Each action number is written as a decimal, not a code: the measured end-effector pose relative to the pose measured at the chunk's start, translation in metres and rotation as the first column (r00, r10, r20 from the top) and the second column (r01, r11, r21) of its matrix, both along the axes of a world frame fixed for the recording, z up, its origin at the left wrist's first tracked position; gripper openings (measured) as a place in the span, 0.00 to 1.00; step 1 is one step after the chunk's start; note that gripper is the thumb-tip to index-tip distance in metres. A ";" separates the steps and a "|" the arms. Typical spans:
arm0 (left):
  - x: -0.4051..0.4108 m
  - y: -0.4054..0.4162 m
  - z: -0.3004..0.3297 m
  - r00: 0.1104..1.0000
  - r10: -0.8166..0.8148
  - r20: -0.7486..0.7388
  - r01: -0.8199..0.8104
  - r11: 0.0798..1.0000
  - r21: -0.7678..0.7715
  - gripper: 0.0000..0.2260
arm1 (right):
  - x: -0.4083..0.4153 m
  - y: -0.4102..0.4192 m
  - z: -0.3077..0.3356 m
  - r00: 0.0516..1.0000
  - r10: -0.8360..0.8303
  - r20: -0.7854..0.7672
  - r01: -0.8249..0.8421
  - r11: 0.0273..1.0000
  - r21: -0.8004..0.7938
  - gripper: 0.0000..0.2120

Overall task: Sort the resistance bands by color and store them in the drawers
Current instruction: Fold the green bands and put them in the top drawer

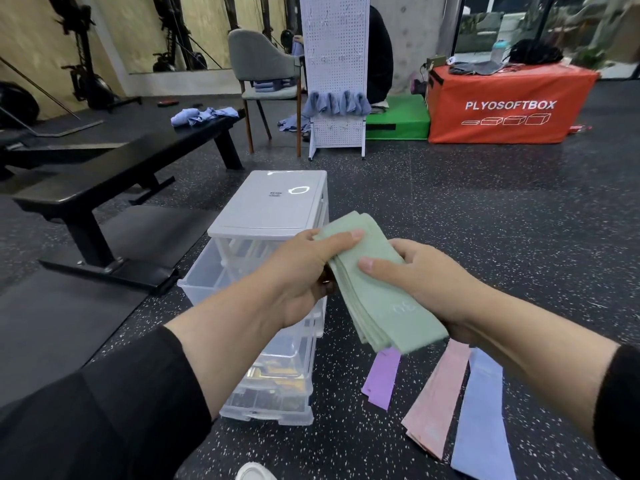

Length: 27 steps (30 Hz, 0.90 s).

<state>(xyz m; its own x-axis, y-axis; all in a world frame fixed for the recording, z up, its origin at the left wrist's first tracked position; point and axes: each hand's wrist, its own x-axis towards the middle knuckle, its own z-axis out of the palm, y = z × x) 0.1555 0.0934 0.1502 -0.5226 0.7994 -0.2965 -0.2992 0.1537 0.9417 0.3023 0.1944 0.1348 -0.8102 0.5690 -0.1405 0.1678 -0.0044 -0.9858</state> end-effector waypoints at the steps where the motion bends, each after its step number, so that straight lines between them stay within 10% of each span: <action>1: 0.002 0.000 -0.001 0.999 -0.013 0.038 0.013 1.000 0.002 0.26 | -0.001 -0.002 0.002 0.999 -0.032 -0.032 0.031 0.999 -0.037 0.17; 22: 0.019 0.004 -0.020 0.981 0.066 0.180 -0.082 0.993 0.082 0.13 | -0.028 -0.027 -0.007 0.990 -0.141 0.016 0.128 0.934 0.334 0.31; 27: 0.009 0.002 -0.024 0.980 0.107 0.167 -0.110 0.994 0.005 0.16 | -0.027 -0.025 -0.014 0.998 -0.061 0.028 0.060 0.998 0.024 0.36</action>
<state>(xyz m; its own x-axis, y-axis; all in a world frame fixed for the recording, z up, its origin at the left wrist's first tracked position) 0.1642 0.0957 0.1262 -0.5508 0.7454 -0.3754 -0.4657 0.0987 0.8794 0.2755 0.1692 0.1207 -0.7701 0.6203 -0.1492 0.1960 0.0075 -0.9806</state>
